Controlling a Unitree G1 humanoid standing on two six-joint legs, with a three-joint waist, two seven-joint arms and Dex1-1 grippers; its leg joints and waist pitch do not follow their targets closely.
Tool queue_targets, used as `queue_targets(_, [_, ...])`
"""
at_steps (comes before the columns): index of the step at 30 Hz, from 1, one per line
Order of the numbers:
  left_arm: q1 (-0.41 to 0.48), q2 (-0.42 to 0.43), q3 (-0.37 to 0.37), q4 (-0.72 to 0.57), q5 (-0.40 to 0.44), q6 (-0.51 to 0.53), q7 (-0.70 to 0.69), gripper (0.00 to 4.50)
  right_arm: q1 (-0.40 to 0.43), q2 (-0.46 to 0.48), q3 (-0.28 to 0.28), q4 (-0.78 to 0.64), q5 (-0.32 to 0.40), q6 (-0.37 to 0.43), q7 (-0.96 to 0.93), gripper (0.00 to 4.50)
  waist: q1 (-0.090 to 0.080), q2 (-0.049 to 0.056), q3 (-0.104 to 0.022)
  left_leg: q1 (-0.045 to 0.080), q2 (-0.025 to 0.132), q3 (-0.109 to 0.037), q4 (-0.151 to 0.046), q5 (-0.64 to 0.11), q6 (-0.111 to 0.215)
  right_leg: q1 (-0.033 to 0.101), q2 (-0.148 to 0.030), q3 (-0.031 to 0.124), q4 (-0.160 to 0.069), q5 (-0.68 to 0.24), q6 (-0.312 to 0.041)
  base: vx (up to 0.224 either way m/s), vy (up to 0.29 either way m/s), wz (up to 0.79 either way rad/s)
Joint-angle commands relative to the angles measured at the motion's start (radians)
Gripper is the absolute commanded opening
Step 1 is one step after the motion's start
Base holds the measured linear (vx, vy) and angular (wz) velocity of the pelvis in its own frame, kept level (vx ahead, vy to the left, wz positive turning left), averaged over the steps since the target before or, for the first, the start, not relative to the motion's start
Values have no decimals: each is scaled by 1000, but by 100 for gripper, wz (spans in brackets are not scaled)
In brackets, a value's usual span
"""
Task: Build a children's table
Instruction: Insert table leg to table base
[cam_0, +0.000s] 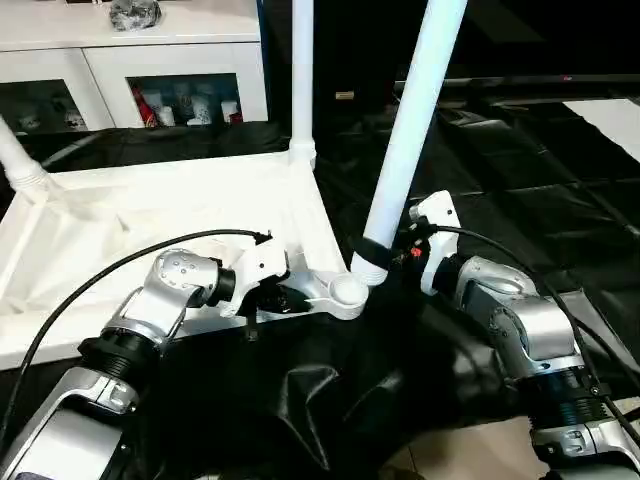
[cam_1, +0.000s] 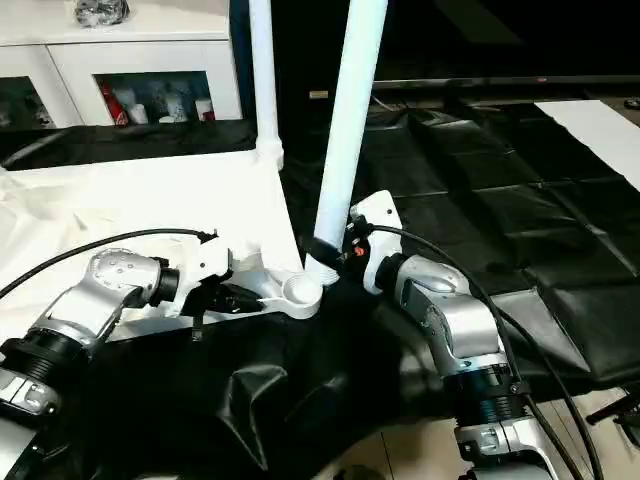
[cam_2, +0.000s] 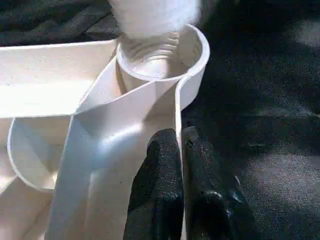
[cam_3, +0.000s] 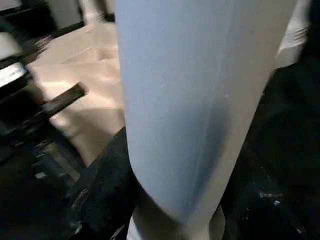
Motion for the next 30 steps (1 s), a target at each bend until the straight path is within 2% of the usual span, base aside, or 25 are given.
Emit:
queue_targets(1, [-1,-32,-4,-55,-16,27,3,0,-30,-9,19,-7,-3,15,15,190,0,-7,-67,38,45,-32,-69,-386,-25,21,-80,36,-110,-583,-121,0,0,0])
queue_targets(7, [4,-79,-27,-81,-8,27,25,0,-50,-10,28,47,-28,2,25,190,5,-6,-71,35,48,-33,-74,-374,-25,25,-80,36,-103,-518,-134,0,0,0])
queue_targets(10, [13,-77,-37,-100,0,24,21,0,-57,-14,35,58,-37,10,27,190,9,-6,-74,33,50,-29,-75,-348,-20,28,-79,40,-96,-444,-157,0,0,0])
queue_targets(14, [15,-74,-35,-105,11,31,28,0,-61,-24,46,61,-40,30,33,190,16,-5,-76,32,50,-26,-75,-320,-16,33,-78,41,-90,-395,-170,0,0,0])
queue_targets(22, [3,-56,-29,-71,41,18,58,0,-59,-64,60,52,-39,64,78,190,18,-7,-73,31,49,-27,-76,-332,-19,36,-79,40,-94,-436,-155,0,0,0])
queue_targets(23, [3,-55,-29,-71,40,20,58,0,-58,-69,57,48,-38,68,83,190,16,-5,-71,33,49,-29,-76,-346,-22,34,-80,39,-97,-464,-149,0,0,0])
queue_targets(25, [2,-53,-31,-71,39,22,56,0,-57,-75,55,44,-35,74,89,190,14,-8,-70,33,48,-30,-76,-360,-24,33,-80,37,-101,-497,-137,0,0,0])
queue_targets(27, [2,-53,-29,-72,35,27,53,0,-53,-87,54,32,-27,85,96,190,12,-5,-69,36,46,-32,-74,-375,-25,29,-81,35,-107,-546,-122,0,0,0])
queue_targets(30, [1,-55,-27,-71,33,29,48,0,-49,-96,55,24,-23,91,103,190,12,-7,-69,37,46,-32,-74,-378,-25,28,-80,33,-111,-560,-115,0,0,0])
